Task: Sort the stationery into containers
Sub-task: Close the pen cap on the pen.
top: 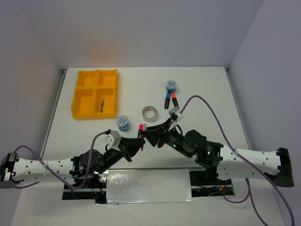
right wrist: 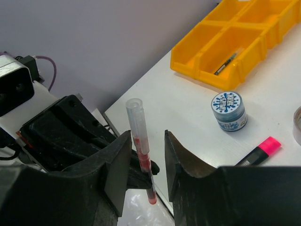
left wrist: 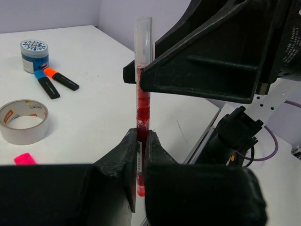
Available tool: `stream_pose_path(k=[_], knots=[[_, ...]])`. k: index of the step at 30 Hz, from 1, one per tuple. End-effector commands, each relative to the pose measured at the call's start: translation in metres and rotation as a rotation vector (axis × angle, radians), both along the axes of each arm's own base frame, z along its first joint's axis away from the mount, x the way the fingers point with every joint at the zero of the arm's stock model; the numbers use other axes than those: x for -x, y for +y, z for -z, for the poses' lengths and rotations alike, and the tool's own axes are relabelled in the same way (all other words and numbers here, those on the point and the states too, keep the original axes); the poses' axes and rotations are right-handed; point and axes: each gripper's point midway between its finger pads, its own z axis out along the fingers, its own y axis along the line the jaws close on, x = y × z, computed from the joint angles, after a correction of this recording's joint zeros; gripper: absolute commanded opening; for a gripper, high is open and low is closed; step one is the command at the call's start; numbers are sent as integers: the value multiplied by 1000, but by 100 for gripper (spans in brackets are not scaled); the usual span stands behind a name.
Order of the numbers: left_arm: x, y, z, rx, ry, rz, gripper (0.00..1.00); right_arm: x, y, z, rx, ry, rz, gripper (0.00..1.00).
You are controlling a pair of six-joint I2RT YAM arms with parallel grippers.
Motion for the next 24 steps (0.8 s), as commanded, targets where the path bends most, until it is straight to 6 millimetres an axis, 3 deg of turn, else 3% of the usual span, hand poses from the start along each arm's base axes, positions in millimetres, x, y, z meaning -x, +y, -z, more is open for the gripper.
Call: stream_pose_path(k=[1,8,17,24], knots=[[2,-1,-24,86,-35,18,0,4,-2,-9,-20,-12,-19,42],[3,-4,-23,85,-28,24,0,6,-3,-16,-39,-24,-26,40],[-1,4,-31,106,-25,-9,0,10,4,-2,-8,-17,-60,40],[-1,5,-35,116,-27,-9,0,11,7,-4,-12,-20,-71,37]])
